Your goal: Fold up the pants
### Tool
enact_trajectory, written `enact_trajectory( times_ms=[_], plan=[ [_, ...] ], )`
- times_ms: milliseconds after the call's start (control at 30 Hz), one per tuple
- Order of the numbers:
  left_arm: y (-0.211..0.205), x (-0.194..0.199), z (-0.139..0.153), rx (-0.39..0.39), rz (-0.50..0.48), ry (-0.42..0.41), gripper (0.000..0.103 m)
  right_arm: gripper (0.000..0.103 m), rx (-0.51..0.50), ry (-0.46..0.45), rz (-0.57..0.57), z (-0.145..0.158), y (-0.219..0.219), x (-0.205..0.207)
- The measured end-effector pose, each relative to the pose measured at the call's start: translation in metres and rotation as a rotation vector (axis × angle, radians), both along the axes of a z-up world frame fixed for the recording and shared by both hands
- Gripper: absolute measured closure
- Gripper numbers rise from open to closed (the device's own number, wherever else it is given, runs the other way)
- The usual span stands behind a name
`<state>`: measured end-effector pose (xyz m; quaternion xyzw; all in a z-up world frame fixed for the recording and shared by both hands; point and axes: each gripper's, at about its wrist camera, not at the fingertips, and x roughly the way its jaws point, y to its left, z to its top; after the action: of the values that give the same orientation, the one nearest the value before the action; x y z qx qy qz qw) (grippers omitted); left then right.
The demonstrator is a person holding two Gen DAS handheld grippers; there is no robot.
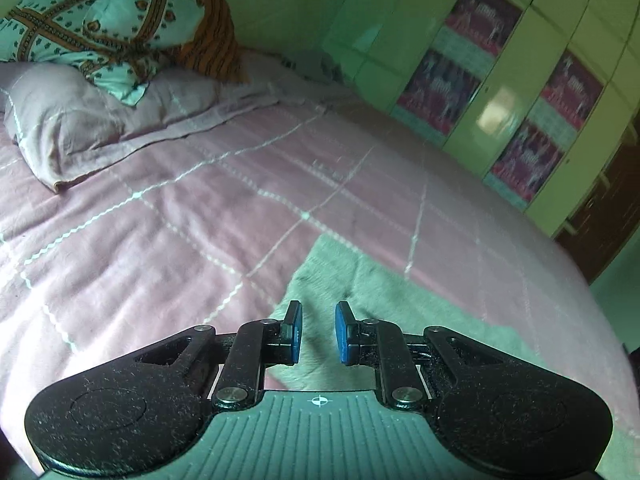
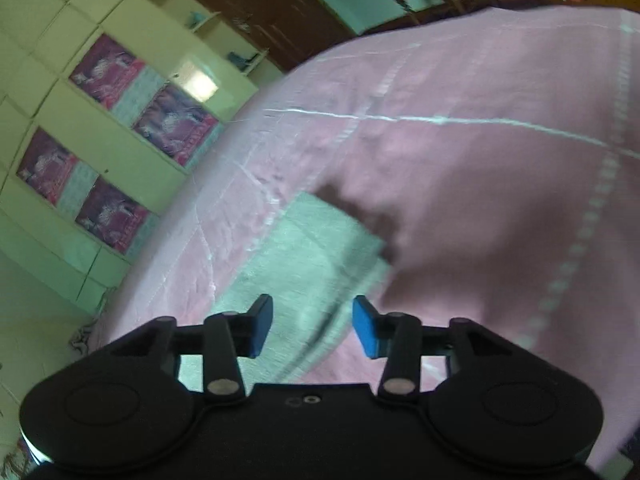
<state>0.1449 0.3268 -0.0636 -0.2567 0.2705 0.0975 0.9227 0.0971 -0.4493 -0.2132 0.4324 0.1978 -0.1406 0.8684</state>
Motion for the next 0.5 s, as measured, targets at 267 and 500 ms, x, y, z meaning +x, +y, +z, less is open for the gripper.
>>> enact_trajectory(
  times_ms=[267, 500],
  plan=[
    [-0.028, 0.029, -0.026, -0.038, -0.098, 0.128, 0.087, 0.092, 0.064, 0.083, 0.017, -0.018, -0.014, 0.029],
    [-0.038, 0.037, -0.047, -0.054, -0.114, 0.189, 0.087, 0.100, 0.063, 0.045, 0.072, -0.021, -0.012, 0.051]
  ],
)
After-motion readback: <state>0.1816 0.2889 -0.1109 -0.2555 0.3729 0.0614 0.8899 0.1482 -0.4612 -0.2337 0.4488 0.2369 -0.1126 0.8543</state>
